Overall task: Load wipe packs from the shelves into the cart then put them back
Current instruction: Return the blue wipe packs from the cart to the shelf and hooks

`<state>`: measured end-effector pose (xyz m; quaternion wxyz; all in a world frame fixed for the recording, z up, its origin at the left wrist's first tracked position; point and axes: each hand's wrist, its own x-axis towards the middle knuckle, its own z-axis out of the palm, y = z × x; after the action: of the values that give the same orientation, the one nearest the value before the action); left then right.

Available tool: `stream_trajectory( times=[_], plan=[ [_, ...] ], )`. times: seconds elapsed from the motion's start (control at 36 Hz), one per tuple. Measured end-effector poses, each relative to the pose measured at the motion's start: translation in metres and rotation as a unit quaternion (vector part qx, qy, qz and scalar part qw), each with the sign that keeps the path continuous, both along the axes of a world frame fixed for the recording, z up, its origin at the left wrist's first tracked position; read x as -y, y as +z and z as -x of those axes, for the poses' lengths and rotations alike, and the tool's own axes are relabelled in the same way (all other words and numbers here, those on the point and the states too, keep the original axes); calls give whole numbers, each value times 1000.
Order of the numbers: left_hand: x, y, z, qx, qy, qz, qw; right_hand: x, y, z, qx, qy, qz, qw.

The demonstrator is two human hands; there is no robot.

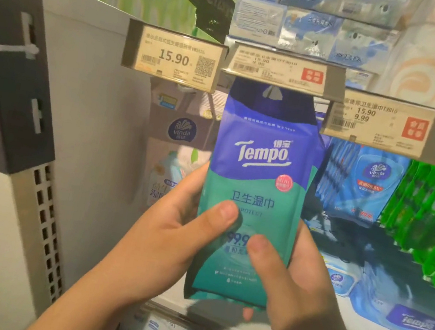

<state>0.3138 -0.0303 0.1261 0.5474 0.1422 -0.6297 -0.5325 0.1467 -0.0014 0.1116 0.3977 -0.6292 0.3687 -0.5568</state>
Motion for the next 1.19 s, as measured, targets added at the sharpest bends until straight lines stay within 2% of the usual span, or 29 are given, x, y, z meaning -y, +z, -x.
stream_trajectory(
  times=[0.25, 0.42, 0.64, 0.97, 1.19],
  plan=[
    [16, -9, 3, 38, 16, -27, 999, 19, -6, 1, -6, -40, -34, 999],
    [23, -31, 2, 70, 44, -45, 996, 28, -25, -1, 27, -67, -57, 996],
    [36, -70, 12, 119, 124, -124, 977, 46, -45, -3, 15, -96, -89, 991],
    [79, -61, 51, 131, 185, -158, 961, 102, -47, 4, -1, -179, -67, 982],
    [114, -46, 66, 175, 225, -213, 935, 137, -40, 11, -1, -207, -105, 973]
  ],
)
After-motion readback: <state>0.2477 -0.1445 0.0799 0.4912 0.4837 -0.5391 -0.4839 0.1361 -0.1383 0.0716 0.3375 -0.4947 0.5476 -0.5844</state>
